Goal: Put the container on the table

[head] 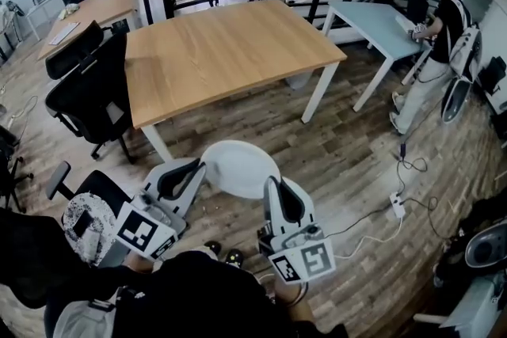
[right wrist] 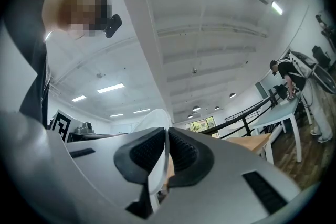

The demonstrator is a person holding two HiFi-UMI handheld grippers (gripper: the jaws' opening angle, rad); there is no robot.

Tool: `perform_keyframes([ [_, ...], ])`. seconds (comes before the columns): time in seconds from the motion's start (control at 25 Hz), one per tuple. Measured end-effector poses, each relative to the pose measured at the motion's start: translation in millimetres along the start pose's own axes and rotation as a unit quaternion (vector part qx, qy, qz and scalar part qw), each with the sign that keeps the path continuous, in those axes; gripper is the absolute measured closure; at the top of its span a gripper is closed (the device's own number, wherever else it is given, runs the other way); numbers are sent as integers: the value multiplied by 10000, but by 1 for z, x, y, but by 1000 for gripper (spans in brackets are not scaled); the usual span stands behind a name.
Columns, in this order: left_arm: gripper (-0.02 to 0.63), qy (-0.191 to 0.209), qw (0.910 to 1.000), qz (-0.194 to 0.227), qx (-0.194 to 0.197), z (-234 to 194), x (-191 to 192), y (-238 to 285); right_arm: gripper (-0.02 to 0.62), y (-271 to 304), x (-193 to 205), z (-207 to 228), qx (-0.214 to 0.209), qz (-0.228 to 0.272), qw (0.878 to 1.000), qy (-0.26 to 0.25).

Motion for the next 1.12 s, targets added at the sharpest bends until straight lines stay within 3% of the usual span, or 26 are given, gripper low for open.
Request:
perform_keyframes([
  [0.56, 581, 72, 9989, -29, -462, -7, 4, -1, 563, 16, 10, 6, -440, 84, 9989, 105],
  [1.12, 581, -62, 9999, 108, -90, -51, 10, 83, 563, 68, 18, 69, -77, -20, 9999, -132],
])
Point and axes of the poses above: the fingertips, and each gripper's own axes: y forward along the fingers, z to its right, x out of its underside, the point moved 4 cm from there along -y, backward along the fingers, and after that the axes turned 7 degrees about -y, right-handed, at the moved point
